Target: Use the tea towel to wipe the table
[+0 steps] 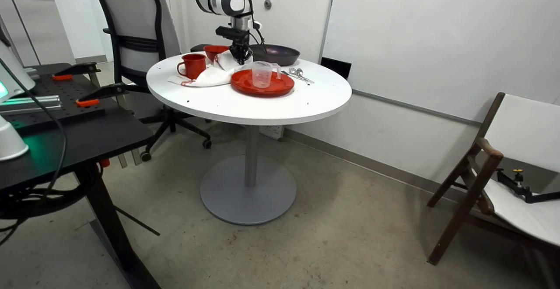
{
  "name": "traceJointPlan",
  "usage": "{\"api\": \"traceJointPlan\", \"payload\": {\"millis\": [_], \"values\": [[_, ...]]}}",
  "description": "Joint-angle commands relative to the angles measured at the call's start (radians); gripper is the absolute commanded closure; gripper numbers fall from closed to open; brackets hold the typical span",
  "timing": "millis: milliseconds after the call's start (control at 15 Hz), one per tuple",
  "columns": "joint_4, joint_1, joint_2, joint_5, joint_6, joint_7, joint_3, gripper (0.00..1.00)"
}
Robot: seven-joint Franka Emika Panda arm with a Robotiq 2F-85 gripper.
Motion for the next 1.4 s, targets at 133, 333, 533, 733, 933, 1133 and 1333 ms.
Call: {"api": "traceJointPlan", "payload": {"millis": [133, 333, 533, 733, 933, 1133, 1333], "values": [[0.103, 0.005, 0.06, -0.003, -0.026, 0.026, -0.045, 0.99], [0.074, 0.012, 0.053, -0.01, -0.02, 0.034, -0.062, 0.99], [0.023, 0.012, 0.04, 0.014, -0.006, 0.043, -0.035, 0.99], [-0.066, 0.012, 0.009, 0.048, 0.002, 0.062, 0.009, 0.99], [-0.122, 0.015, -0.02, 0.07, 0.006, 0.048, 0.047, 0.99], [-0.173, 0.022, -0.048, 0.084, 0.012, 0.041, 0.071, 0.99], [-0.219, 0.026, -0.071, 0.094, 0.016, 0.031, 0.093, 0.99]]}}
